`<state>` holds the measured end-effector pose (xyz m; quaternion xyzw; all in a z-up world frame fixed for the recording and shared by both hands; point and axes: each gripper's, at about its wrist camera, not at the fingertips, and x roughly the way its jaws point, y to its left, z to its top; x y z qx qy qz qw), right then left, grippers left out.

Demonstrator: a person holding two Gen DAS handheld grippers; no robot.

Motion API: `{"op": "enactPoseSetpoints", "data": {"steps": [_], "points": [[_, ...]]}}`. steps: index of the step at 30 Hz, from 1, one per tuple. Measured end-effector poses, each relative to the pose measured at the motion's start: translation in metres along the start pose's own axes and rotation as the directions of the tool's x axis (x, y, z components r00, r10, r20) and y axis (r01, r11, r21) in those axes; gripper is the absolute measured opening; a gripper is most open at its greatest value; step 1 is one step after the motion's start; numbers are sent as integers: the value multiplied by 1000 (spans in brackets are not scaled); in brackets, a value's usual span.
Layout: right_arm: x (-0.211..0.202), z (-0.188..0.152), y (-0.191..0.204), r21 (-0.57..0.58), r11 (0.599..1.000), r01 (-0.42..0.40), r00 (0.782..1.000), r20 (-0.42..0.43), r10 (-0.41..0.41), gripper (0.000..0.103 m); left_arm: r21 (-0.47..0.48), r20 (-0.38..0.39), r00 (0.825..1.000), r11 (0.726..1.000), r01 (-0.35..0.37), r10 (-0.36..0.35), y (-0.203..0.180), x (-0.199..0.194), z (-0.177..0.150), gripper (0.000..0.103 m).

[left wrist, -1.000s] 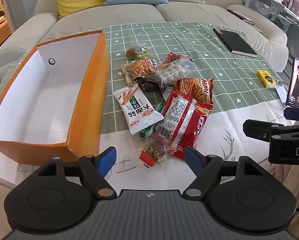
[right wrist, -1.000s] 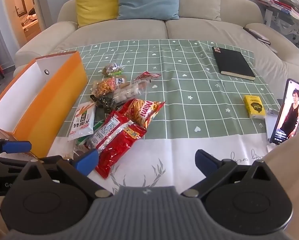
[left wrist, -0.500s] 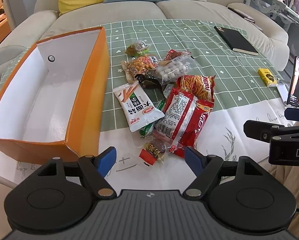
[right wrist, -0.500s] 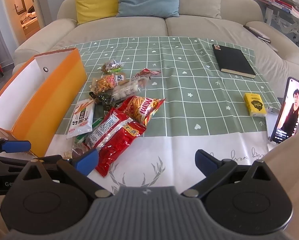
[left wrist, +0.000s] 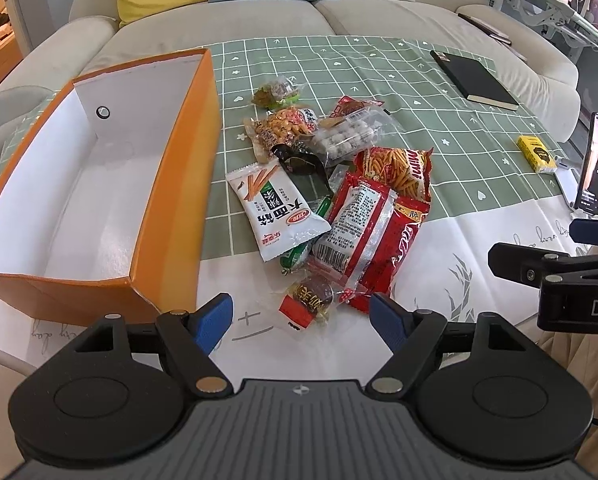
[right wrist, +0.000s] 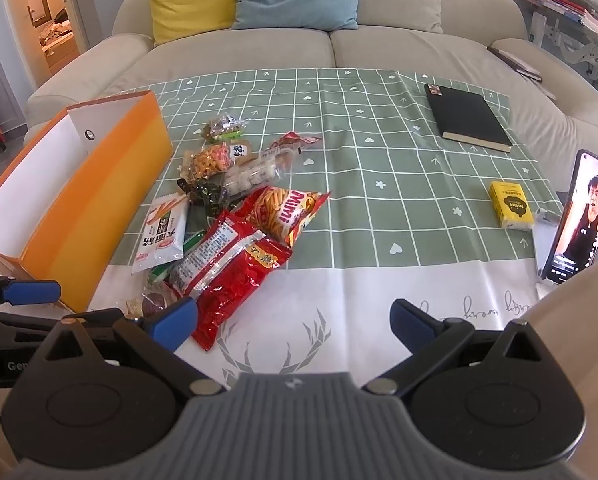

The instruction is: Organize snacks

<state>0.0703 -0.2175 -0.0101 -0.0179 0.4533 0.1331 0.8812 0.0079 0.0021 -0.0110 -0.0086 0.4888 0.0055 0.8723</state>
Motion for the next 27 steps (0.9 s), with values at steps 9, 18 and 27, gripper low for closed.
{"op": "enactPoseSetpoints", "data": {"steps": [9,18,27], "points": [[1,-1,-1,0,1000,0,1000,-7,0,99,2,-5,1000,1000,0,0,-1,1,0,91],[2,-1,0,-1,1000,3,1000,-12,-3,99,1,-6,1000,1000,2,-2,-2,2,-1,91],[3,-1,0,-3,1000,3,1000,-14,-3,99,3,-6,1000,1000,1,-1,-2,3,-1,91]]}}
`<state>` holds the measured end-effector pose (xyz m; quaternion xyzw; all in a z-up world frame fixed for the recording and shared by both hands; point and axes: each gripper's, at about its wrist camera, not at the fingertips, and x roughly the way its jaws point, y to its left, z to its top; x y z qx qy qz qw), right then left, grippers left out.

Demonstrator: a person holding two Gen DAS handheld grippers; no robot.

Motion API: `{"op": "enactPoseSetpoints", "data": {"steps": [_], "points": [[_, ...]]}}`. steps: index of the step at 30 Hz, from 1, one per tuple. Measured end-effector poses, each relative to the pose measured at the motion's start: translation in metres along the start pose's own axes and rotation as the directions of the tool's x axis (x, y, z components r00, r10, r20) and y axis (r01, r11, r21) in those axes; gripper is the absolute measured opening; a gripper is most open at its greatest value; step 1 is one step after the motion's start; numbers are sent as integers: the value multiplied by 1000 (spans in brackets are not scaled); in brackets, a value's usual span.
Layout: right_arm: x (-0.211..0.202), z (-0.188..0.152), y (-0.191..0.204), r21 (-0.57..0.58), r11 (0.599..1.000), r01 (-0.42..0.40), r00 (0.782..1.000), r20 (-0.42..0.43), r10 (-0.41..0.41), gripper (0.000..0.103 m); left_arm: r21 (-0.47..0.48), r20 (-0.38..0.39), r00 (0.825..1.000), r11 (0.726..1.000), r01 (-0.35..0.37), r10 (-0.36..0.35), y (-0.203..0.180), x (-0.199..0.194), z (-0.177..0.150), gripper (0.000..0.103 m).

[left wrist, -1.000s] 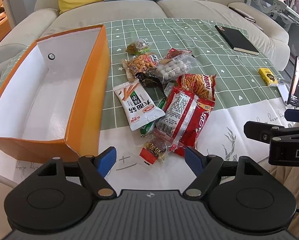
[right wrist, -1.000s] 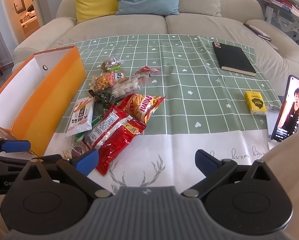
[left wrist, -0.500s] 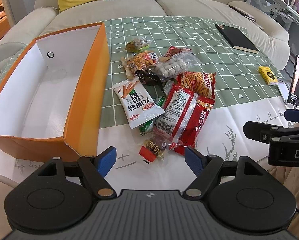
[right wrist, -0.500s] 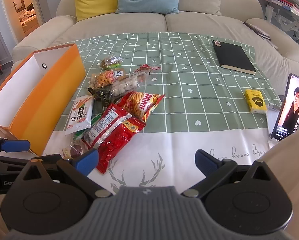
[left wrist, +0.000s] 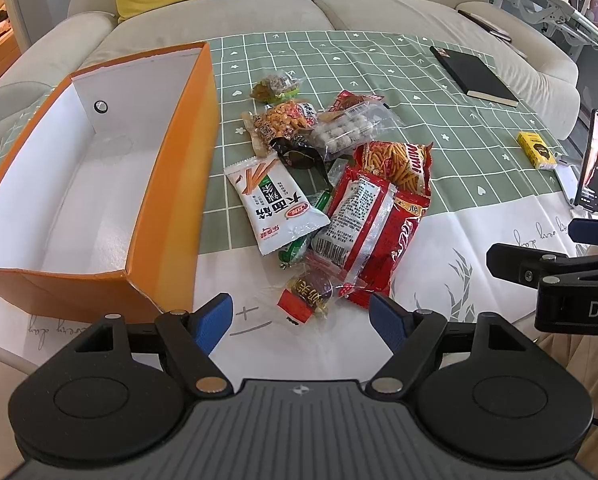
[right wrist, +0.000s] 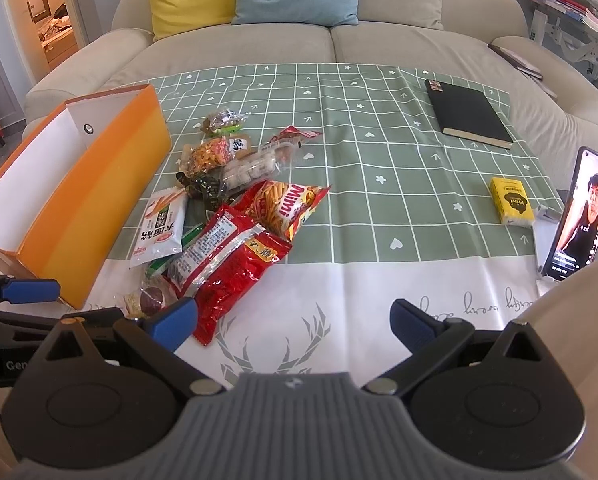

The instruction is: Organize snacks

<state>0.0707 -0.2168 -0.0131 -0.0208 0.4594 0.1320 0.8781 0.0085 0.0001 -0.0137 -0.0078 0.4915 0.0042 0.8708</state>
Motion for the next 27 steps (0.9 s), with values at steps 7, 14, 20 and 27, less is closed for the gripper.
{"op": "enactPoseSetpoints", "data": {"steps": [7,14,20,27], "points": [[0,0,0,0,1000,1,1000,-2,-1,99,-2,-1,1000,1000,0,0,0,1,-1,91],[2,0,0,3,1000,1,1000,-9,-1,99,-2,-1,1000,1000,0,0,1,0,-1,91],[2,1,0,2,1000,2,1000,-14,-2,99,-2,-1,1000,1000,0,0,0,1,-1,91],[2,0,0,2,1000,2,1000,-14,-2,99,-2,-2,1000,1000,1,-1,1,1,-1,91]]}}
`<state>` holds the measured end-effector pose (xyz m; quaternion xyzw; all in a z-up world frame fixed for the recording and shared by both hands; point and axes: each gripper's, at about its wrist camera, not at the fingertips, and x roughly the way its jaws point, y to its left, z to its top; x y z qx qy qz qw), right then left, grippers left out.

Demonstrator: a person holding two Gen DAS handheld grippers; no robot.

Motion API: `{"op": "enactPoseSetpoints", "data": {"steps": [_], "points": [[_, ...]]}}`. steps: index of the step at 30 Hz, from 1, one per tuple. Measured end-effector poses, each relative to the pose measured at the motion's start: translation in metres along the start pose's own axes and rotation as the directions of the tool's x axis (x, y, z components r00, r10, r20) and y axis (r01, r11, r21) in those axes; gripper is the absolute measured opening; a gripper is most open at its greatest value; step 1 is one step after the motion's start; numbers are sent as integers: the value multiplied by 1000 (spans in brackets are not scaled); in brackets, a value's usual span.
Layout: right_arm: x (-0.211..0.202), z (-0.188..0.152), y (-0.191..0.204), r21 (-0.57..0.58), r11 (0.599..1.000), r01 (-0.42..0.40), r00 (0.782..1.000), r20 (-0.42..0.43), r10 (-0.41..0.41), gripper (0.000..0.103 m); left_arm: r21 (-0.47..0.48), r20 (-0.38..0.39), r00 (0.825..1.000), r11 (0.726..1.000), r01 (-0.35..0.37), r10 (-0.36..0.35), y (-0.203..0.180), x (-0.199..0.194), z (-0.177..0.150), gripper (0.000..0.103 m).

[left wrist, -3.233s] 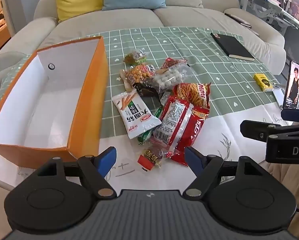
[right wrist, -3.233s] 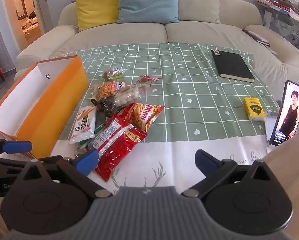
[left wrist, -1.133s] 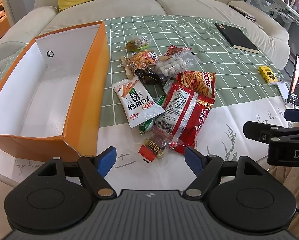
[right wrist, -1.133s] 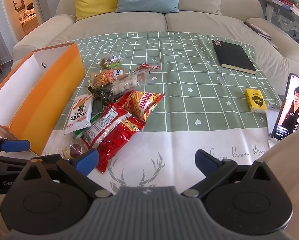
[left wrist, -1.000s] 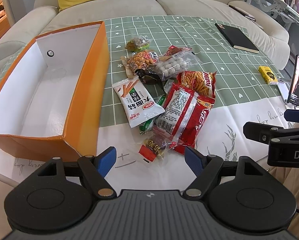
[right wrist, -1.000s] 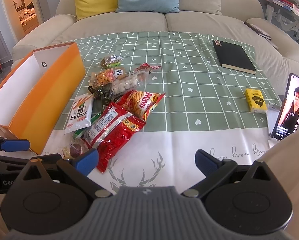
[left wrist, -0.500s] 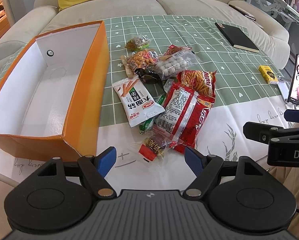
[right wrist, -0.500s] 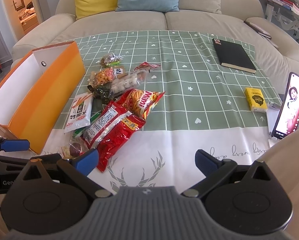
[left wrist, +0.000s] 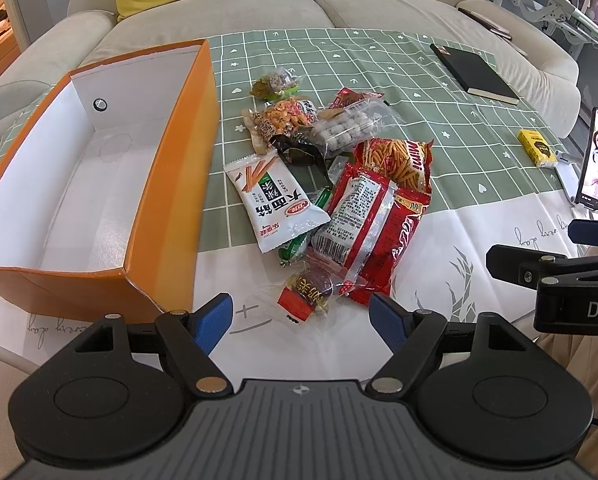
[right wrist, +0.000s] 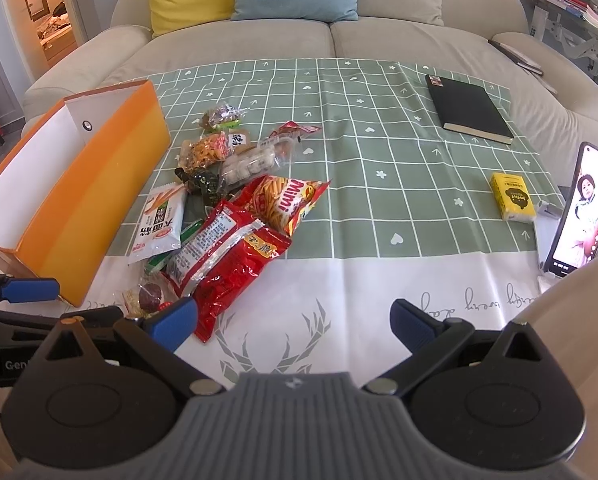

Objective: Organize snacks
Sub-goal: 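Grasp the white stick-snack packet with the left tool while the right tool grasps the Mimi packet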

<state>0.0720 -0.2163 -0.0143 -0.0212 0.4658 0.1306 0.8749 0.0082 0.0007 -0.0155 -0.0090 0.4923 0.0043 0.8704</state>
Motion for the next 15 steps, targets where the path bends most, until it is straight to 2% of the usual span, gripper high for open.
{"op": "enactPoseSetpoints", "data": {"steps": [4,7,10,12,13,15], "points": [[1,0,1,-6,1000,-5,1000,6,5,99,5,7,1000,1000,12,-12,0,4,-2,90],[5,1,2,-21,999,-28,999,27,29,99,7,13,1000,1000,27,-27,2,7,0,82],[6,6,1,-42,998,-51,996,66,54,99,8,23,999,999,49,-50,2,7,7,80],[7,11,1,-67,996,-51,993,101,57,99,13,26,996,997,81,-81,2,6,15,72],[7,14,2,-81,996,-44,992,114,53,99,17,34,995,995,98,-99,2,6,19,65],[10,24,4,-118,992,-35,989,136,51,99,13,43,994,995,101,-102,1,5,30,63]]}}
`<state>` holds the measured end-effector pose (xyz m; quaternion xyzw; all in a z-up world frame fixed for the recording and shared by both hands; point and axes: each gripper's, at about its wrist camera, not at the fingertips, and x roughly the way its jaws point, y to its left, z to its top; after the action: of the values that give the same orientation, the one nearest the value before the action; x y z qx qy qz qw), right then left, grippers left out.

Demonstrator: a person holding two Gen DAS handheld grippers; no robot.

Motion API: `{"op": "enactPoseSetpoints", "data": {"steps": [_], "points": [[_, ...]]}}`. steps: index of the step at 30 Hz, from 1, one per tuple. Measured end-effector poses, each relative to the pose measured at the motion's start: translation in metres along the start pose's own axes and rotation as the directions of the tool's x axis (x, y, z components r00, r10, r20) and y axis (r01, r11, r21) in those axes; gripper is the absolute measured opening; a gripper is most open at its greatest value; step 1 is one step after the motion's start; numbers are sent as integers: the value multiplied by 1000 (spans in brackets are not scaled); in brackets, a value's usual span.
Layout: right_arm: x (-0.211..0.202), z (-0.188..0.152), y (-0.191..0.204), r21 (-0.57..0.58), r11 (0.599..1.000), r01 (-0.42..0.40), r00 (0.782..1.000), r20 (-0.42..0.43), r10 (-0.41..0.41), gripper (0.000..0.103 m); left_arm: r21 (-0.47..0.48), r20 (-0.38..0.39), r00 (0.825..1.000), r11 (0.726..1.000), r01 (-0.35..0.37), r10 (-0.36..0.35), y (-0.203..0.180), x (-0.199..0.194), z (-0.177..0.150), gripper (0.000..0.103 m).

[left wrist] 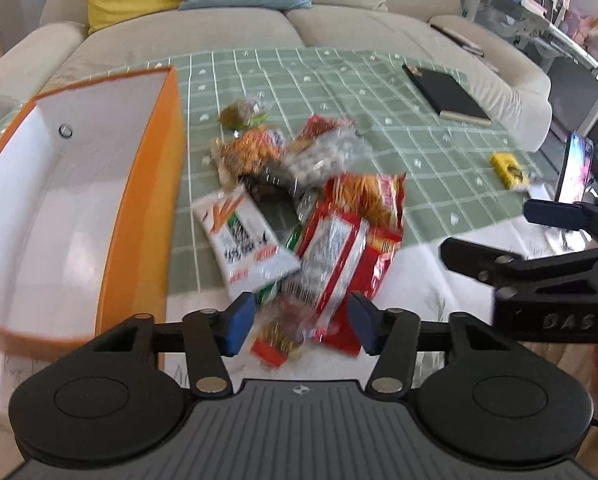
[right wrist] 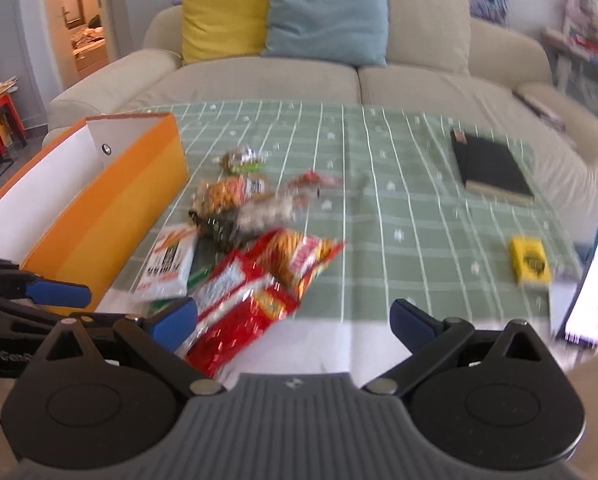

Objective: Organize snacks
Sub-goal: 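Grasp the white stick-snack packet with the left tool while the right tool grasps the Mimi packet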

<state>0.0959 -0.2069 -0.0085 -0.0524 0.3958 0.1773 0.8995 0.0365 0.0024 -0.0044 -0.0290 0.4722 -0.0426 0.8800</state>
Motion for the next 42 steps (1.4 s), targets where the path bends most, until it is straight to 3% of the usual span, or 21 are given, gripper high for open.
{"op": "enactPoseSetpoints", "data": {"steps": [5,7,11,14,19,25,28,31,34,36,38,42], "points": [[21,27,-9,-5,999,-38,999,-11,38,99,-18,-14,999,999,-50,50,-1,13,31,63],[36,37,-13,-1,998,-59,997,-49,59,93,-53,-40,998,997,-58,56,4,26,43,64],[72,53,-21,72,993,-89,983,-156,100,92,-128,-98,990,985,-119,106,14,58,61,76],[99,57,-28,131,988,-86,971,-210,113,92,-168,-138,977,969,-182,160,20,81,65,78],[128,52,-33,166,983,-82,966,-229,120,92,-223,-149,964,943,-248,218,32,103,62,78],[147,49,-33,203,974,-99,958,-245,149,92,-196,-197,947,936,-292,254,28,126,57,79],[152,48,-32,210,973,-92,957,-251,144,92,-218,-231,944,933,-287,237,31,132,53,78],[156,48,-34,225,969,-97,957,-245,153,83,-256,-233,950,929,-267,209,37,134,49,75],[161,47,-39,253,962,-102,953,-251,167,73,-253,-222,953,932,-259,205,37,133,49,64],[165,45,-42,272,956,-108,948,-260,181,69,-255,-214,956,933,-252,200,37,133,49,62],[166,44,-43,280,953,-112,946,-263,189,59,-259,-207,959,935,-242,192,37,131,49,59],[164,44,-40,265,958,-111,950,-254,181,52,-249,-200,962,940,-233,185,36,129,48,57]]}}
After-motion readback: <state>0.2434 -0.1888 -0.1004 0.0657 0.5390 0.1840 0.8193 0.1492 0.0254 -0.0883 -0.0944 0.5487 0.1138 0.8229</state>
